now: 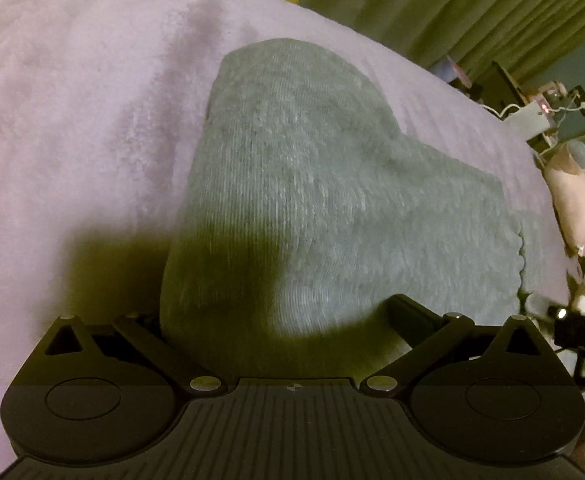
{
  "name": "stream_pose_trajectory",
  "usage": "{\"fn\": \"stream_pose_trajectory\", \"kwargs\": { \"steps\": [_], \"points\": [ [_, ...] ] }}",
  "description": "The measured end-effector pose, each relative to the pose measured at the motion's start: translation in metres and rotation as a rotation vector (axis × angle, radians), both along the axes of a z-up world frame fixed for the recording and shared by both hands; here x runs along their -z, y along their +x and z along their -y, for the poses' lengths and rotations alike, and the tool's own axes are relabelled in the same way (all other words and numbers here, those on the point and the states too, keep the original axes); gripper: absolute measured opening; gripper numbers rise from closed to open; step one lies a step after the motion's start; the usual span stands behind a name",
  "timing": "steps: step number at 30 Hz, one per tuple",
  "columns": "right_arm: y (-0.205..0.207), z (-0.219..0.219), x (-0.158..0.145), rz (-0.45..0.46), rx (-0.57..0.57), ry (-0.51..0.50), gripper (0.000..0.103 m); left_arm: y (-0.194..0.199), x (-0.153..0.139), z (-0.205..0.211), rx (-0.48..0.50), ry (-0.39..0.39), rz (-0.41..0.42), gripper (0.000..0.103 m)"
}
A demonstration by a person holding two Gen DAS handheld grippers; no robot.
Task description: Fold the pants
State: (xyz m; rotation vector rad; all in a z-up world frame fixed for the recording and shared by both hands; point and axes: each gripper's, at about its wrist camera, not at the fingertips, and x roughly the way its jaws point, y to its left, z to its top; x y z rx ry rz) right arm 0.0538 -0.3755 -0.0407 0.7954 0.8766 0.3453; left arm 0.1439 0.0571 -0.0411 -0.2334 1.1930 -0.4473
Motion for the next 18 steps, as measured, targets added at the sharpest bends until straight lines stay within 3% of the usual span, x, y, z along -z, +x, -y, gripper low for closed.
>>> {"fn": "stream_pose_trajectory", "kwargs": {
  "steps": [4, 12, 18],
  "points": [
    [0.001, 0.014, 0.009, -0.013, 0.034, 0.131, 0.099, 0.0, 0.0, -0.003, -0.003, -0.008, -0.006, 0.103],
    [-0.001, -0.008, 0.001, 0.058, -0.035, -0.024, 0.099, 0.002, 0.002, -0.005, -0.002, -0.015, -0.007, 0.103],
    [-0.002, -0.009, 0.0, 0.075, -0.027, -0.022, 0.097, -0.004, -0.002, 0.0, 0.018, 0.007, 0.035, 0.103]
  ]
}}
